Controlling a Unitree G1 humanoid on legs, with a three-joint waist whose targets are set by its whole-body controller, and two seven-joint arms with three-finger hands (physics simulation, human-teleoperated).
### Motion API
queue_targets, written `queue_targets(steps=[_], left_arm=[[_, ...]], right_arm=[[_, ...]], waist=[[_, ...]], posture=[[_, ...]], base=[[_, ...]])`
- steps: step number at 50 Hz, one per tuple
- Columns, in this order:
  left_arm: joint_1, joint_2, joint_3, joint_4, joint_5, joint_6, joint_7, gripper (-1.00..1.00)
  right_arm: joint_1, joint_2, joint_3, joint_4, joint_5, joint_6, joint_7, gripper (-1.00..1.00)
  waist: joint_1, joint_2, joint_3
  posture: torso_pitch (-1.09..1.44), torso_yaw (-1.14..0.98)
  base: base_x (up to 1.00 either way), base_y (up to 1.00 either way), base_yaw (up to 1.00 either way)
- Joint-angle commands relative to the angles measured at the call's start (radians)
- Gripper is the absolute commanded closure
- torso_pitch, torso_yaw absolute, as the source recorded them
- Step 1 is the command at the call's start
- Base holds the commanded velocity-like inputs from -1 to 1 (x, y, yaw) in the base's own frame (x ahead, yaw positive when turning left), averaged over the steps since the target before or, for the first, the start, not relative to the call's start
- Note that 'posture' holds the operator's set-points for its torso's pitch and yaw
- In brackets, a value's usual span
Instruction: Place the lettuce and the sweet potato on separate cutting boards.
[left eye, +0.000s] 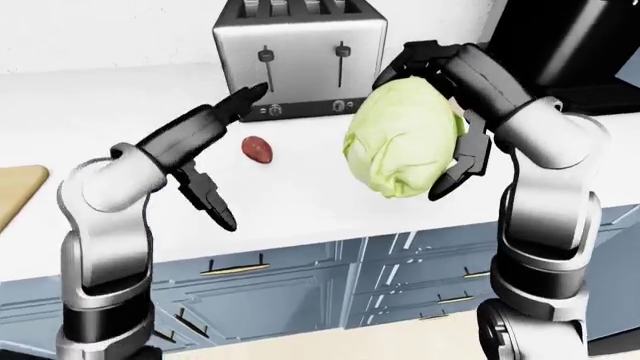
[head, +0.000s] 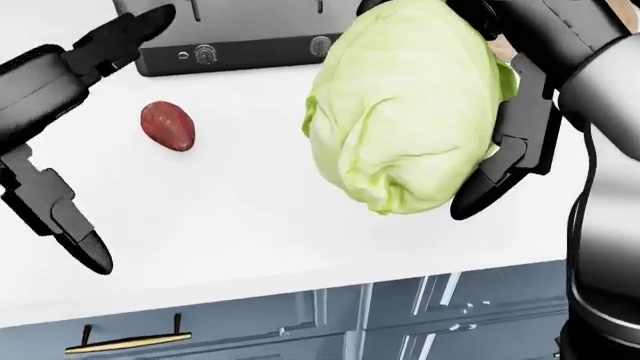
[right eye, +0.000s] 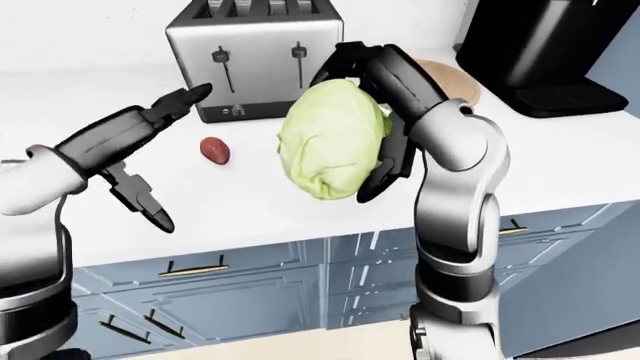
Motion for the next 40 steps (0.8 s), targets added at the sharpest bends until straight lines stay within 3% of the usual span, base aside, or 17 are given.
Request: queue_targets(steps=[1,6,10,15,24,27,33,40], left_arm=[[-0.078,0.017,0.024,0.015,0.045,-0.111,-0.012,-1.0],[-0.245,0.052,0.007,0.26,0.095,-0.291,0.004,-1.0],[-0.34,0.056,-0.009,0.392,0.111,-0.352,-0.029,-1.0],[-0.39,0.042,-0.033,0.506,0.167,-0.458,-0.027,-1.0],[-0.412,0.01,-0.049,0.619,0.248,-0.563,-0.026,-0.77],[-0.427,0.002,-0.05,0.653,0.262,-0.575,-0.01,-0.84],[-0.446,-0.006,-0.06,0.735,0.297,-0.619,0.043,-0.84],[-0.526,-0.024,-0.09,0.937,0.374,-0.7,0.197,-0.59]], right_arm=[[-0.033,-0.006,-0.004,-0.031,0.005,-0.007,-0.013,1.0],[-0.059,-0.027,-0.013,-0.046,0.012,0.022,0.003,1.0],[-0.052,-0.024,-0.008,-0.052,0.015,0.023,-0.003,1.0],[-0.06,-0.026,-0.009,-0.054,0.017,0.029,-0.003,1.0],[-0.059,-0.023,-0.005,-0.064,0.021,0.034,-0.01,1.0],[-0.058,-0.022,-0.005,-0.063,0.021,0.032,-0.01,1.0],[-0.056,-0.018,-0.003,-0.063,0.023,0.03,-0.016,1.0],[-0.057,-0.013,-0.001,-0.075,0.021,0.038,-0.013,1.0]], waist=[[0.0,0.002,-0.03],[0.003,-0.004,-0.03],[0.004,-0.003,-0.029],[0.002,-0.003,-0.03],[-0.001,-0.003,-0.03],[-0.001,-0.004,-0.031],[-0.002,-0.004,-0.031],[-0.002,-0.005,-0.033]], posture=[[0.0,0.0],[0.0,0.0],[0.0,0.0],[0.0,0.0],[0.0,0.0],[0.0,0.0],[0.0,0.0],[0.0,0.0]], base=[[0.0,0.0,0.0],[0.0,0.0,0.0],[0.0,0.0,0.0],[0.0,0.0,0.0],[0.0,0.0,0.0],[0.0,0.0,0.0],[0.0,0.0,0.0],[0.0,0.0,0.0]])
